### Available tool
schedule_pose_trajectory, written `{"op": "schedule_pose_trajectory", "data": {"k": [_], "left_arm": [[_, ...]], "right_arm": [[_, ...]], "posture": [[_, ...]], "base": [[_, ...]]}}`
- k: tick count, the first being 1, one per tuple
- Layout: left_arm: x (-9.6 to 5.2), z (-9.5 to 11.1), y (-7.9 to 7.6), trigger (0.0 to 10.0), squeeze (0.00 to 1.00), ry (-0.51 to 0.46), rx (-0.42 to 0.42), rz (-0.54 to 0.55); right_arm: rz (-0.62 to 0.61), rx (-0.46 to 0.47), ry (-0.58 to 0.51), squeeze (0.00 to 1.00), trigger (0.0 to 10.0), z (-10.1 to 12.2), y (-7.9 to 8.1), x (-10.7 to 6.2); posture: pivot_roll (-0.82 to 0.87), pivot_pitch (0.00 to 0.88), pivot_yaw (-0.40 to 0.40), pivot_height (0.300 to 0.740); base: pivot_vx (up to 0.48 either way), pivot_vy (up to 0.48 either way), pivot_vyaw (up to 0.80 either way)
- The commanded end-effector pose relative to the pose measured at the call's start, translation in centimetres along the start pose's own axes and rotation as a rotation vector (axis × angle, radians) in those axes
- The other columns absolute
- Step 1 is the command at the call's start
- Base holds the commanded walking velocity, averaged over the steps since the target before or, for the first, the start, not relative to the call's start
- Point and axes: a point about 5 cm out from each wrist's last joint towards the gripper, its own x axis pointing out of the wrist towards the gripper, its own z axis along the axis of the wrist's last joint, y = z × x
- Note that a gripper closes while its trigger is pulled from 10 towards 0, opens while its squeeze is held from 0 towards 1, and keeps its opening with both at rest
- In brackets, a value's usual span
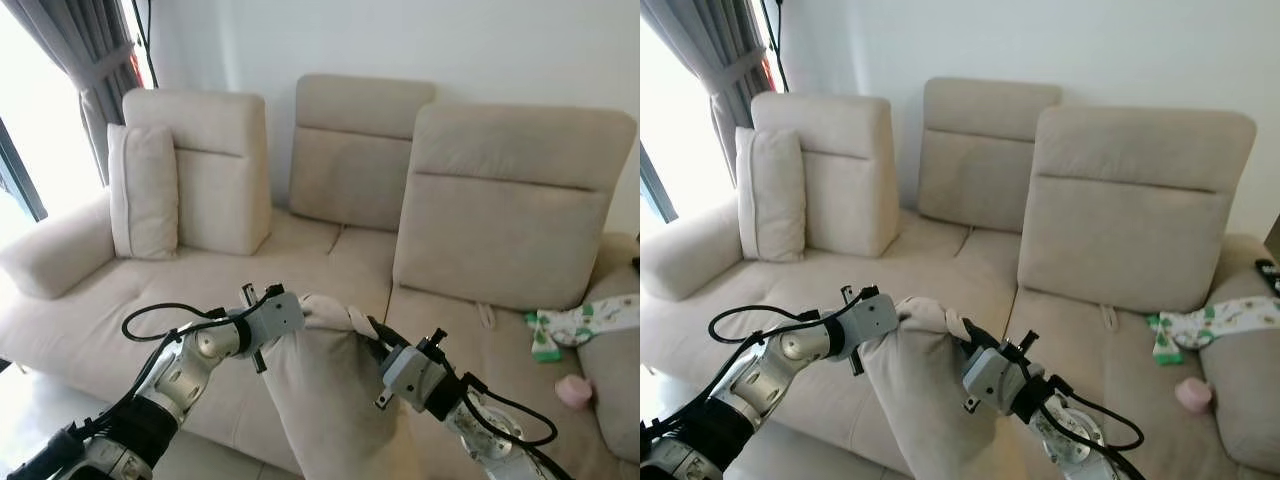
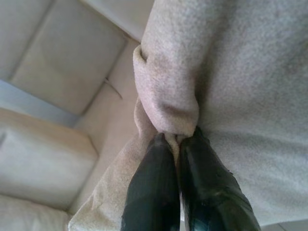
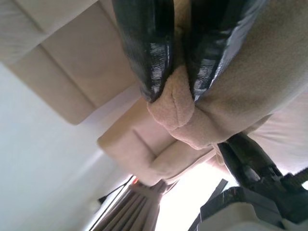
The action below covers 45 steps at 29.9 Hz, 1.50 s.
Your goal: Move the pillow to the sofa from floor
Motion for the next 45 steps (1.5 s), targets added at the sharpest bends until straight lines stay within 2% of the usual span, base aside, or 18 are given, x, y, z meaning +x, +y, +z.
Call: {"op": "schedule_pose_trajectory", "data": {"k": [1, 24, 38, 45], "left_arm": [[0.1, 0.3, 0.2, 10.0, 0.0, -0.012, -0.011, 0.015], [0.4, 0.5, -0.3, 10.0, 0.0, -0.018, -0.012, 0.008], [0.6, 0.9, -0.5, 10.0, 0.0, -0.032, -0.012, 0.002], [0.9, 1.3, -0.6, 10.0, 0.0, -0.046, -0.003, -0.005]], "right_arm": [[-0.04, -0.015, -0.109, 0.0, 10.0, 2.1, -0.9, 0.6], [-0.031, -0.012, -0.095, 0.0, 10.0, 2.0, -0.8, 0.5], [-0.05, -0.002, -0.053, 0.0, 10.0, 1.5, -0.9, 0.1], [-0.107, 0.004, -0.003, 0.0, 10.0, 0.6, -1.2, -0.1]], "posture": [[0.01, 0.0, 0.033, 0.74], [0.0, 0.0, 0.031, 0.74], [-0.02, 0.0, 0.039, 0.74], [-0.03, 0.0, 0.047, 0.74]], "base": [[0.435, 0.0, 0.0], [0.439, 0.0, 0.0], [0.0, 0.0, 0.0], [0.0, 0.0, 0.0]]}}
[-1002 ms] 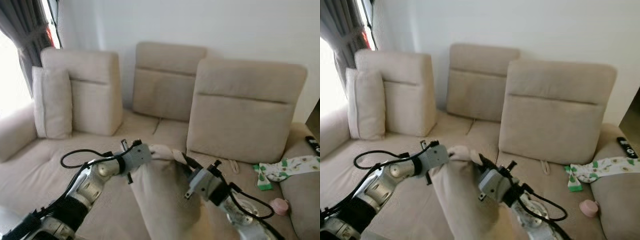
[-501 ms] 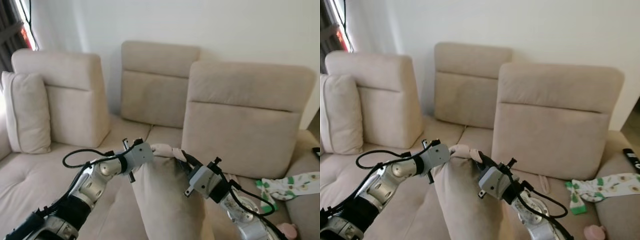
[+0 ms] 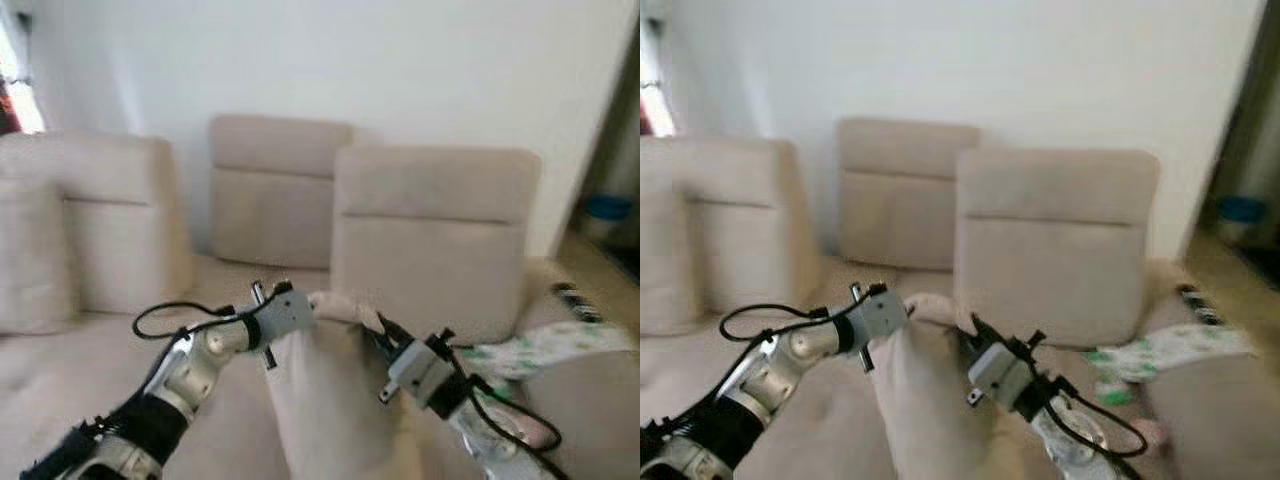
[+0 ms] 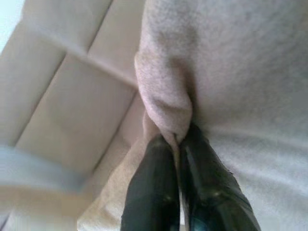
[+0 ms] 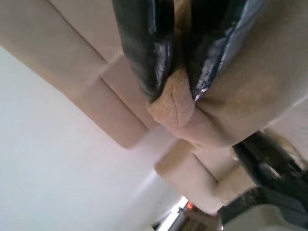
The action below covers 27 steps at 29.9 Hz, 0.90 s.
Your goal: Move the pillow to the sofa from floor
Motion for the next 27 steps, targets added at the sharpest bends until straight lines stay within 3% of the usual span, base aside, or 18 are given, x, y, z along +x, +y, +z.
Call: {"op": "schedule_pose_trajectory", "data": {"k": [1, 12, 14, 22, 24, 27], "left_arm": [[0.2, 0.6, 0.3, 10.0, 0.0, -0.019, 0.013, 0.005], [0.5, 1.2, 0.1, 10.0, 0.0, -0.037, 0.02, 0.005], [0.7, 1.6, 0.3, 10.0, 0.0, -0.049, -0.013, 0.043], [1.9, 3.9, 1.2, 10.0, 0.0, -0.078, -0.034, 0.126], [2.6, 4.2, 1.0, 10.0, 0.0, -0.045, -0.002, 0.109], [2.8, 4.3, 0.7, 10.0, 0.0, -0.032, 0.031, 0.081]], "right_arm": [[-0.045, -0.01, -0.052, 0.0, 10.0, 1.0, -0.6, 0.5], [-0.113, 0.003, -0.012, 0.0, 10.0, 0.3, -1.3, 0.4], [-0.174, 0.006, 0.014, 0.0, 10.0, 0.0, -1.9, 0.4], [-0.409, 0.211, 0.159, 0.0, 10.0, -2.1, -4.6, 0.3], [-0.493, 0.347, 0.255, 0.0, 10.0, -3.9, -5.3, -0.2], [-0.531, 0.417, 0.32, 0.0, 10.0, -5.1, -5.4, -0.8]], "posture": [[-0.03, 0.0, 0.047, 0.74], [-0.04, 0.0, 0.053, 0.74], [-0.03, 0.0, 0.055, 0.74], [-0.03, 0.0, 0.065, 0.74], [-0.04, 0.0, 0.072, 0.74], [-0.05, 0.0, 0.082, 0.74]], "base": [[0.0, 0.0, 0.0], [0.0, 0.0, 0.0], [0.0, 0.0, 0.0], [0.0, 0.0, 0.0], [0.0, 0.0, 0.0], [0.0, 0.0, 0.0]]}}
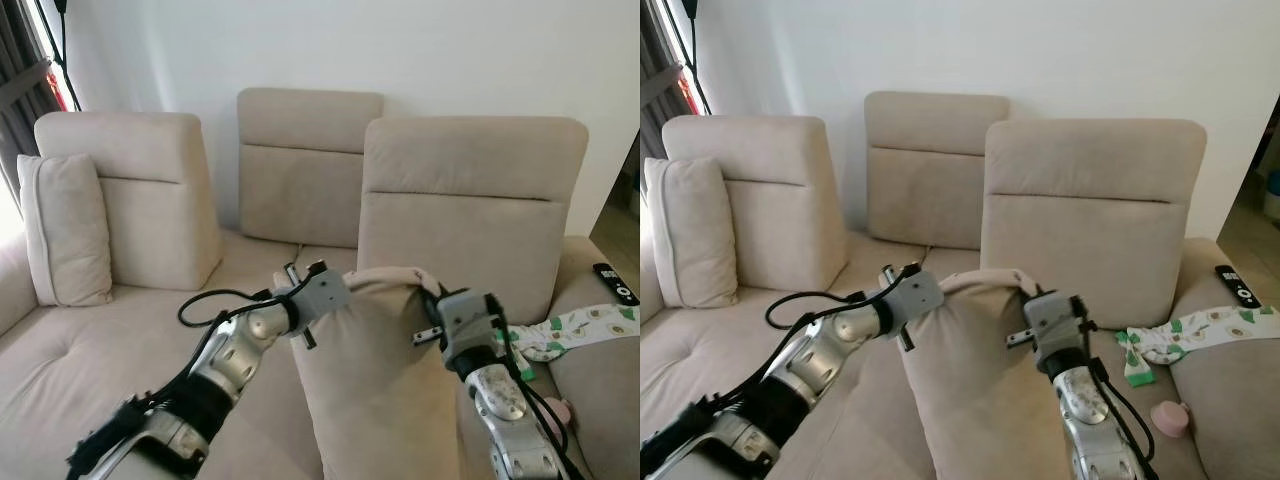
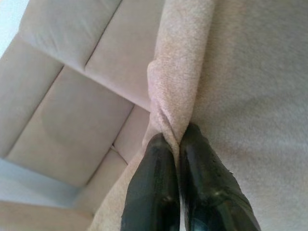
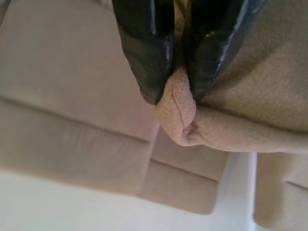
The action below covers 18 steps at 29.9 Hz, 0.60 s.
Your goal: Move the pillow to the sofa from floor
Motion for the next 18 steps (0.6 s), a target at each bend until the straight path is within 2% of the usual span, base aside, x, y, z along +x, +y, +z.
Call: {"op": "schedule_pose_trajectory", "data": {"k": [1, 11, 18], "left_arm": [[-0.2, -0.8, 0.3, 10.0, 0.0, 0.046, 0.038, -0.005], [0.2, 0.0, 0.2, 10.0, 0.0, 0.014, 0.049, -0.016], [0.6, 0.5, -0.9, 10.0, 0.0, -0.023, 0.04, -0.048]], "right_arm": [[-0.086, 0.062, 0.108, 0.0, 10.0, -1.9, -1.3, -0.7], [-0.09, 0.069, 0.179, 0.0, 10.0, -3.1, -1.0, -1.3], [-0.101, 0.051, 0.201, 0.0, 10.0, -3.2, -0.9, -1.3]], "posture": [[-0.05, 0.0, 0.088, 0.74], [-0.06, 0.0, 0.101, 0.74], [-0.06, 0.0, 0.108, 0.74]], "base": [[0.0, 0.0, 0.0], [0.0, 0.0, 0.0], [0.0, 0.0, 0.0]]}}
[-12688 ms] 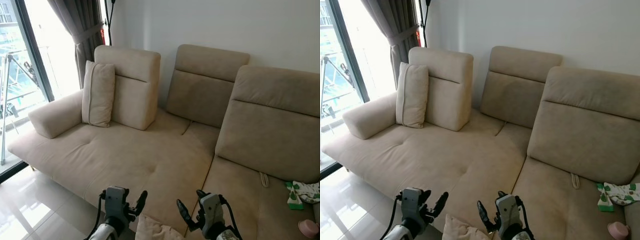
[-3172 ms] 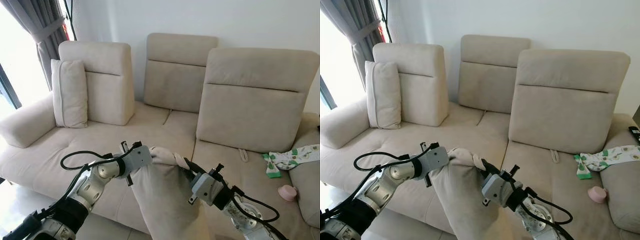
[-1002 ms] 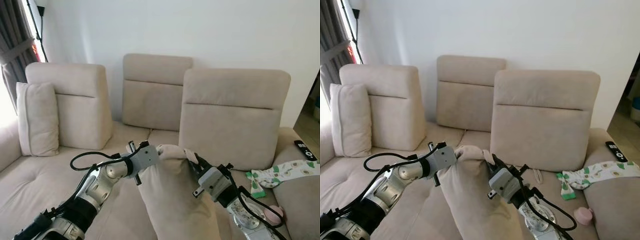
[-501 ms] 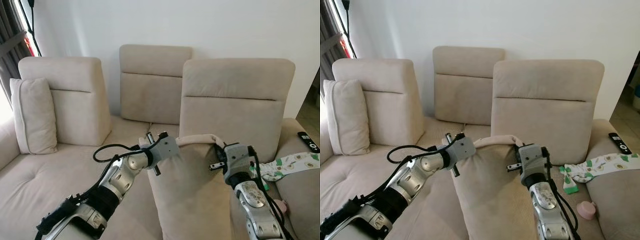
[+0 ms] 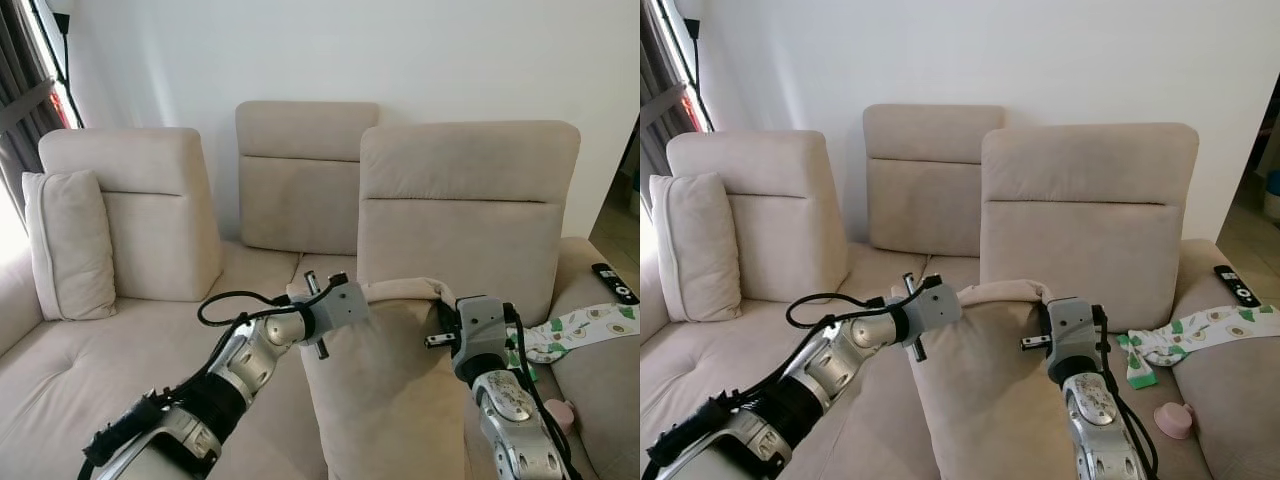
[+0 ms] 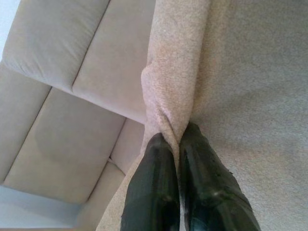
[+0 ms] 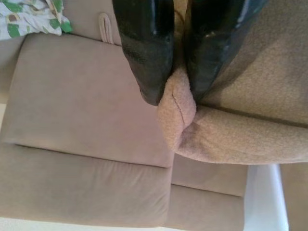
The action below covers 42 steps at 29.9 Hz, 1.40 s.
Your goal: Move the pillow to the sofa from floor
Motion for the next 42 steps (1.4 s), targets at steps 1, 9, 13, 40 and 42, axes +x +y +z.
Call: {"op": "schedule_pose_trajectory", "data": {"k": [1, 9, 13, 40, 42], "left_arm": [[-0.2, -0.2, 0.4, 10.0, 0.32, -0.005, 0.004, 0.015], [-0.3, 0.6, 0.8, 10.0, 1.0, -0.062, -0.033, 0.056], [-0.4, 0.8, 1.3, 10.0, 0.0, -0.075, -0.049, 0.096], [-2.2, -2.8, -3.6, 10.0, 0.0, -0.226, -0.962, 0.192], [-2.5, -3.1, -4.3, 10.0, 0.0, -0.237, -0.994, 0.182]], "right_arm": [[-0.033, -0.001, 0.081, 0.0, 10.0, -1.5, -0.5, -0.5], [-0.044, -0.016, 0.096, 1.0, 10.0, -1.6, -0.6, -0.5], [-0.058, -0.043, 0.09, 0.0, 10.0, -1.4, -0.6, -0.3], [-0.071, -0.071, -0.264, 0.0, 10.0, 1.4, 3.6, -3.9], [-0.072, -0.068, -0.245, 0.0, 10.0, 0.9, 3.7, -4.2]], "posture": [[-0.06, 0.0, 0.108, 0.74], [-0.05, 0.0, 0.101, 0.74], [-0.05, 0.0, 0.097, 0.74], [-0.04, 0.0, 0.084, 0.74], [-0.04, 0.0, 0.084, 0.74]], "base": [[0.0, 0.0, 0.0], [0.0, 0.0, 0.0], [0.0, 0.0, 0.0], [0.0, 0.0, 0.0], [0.0, 0.0, 0.0]]}}
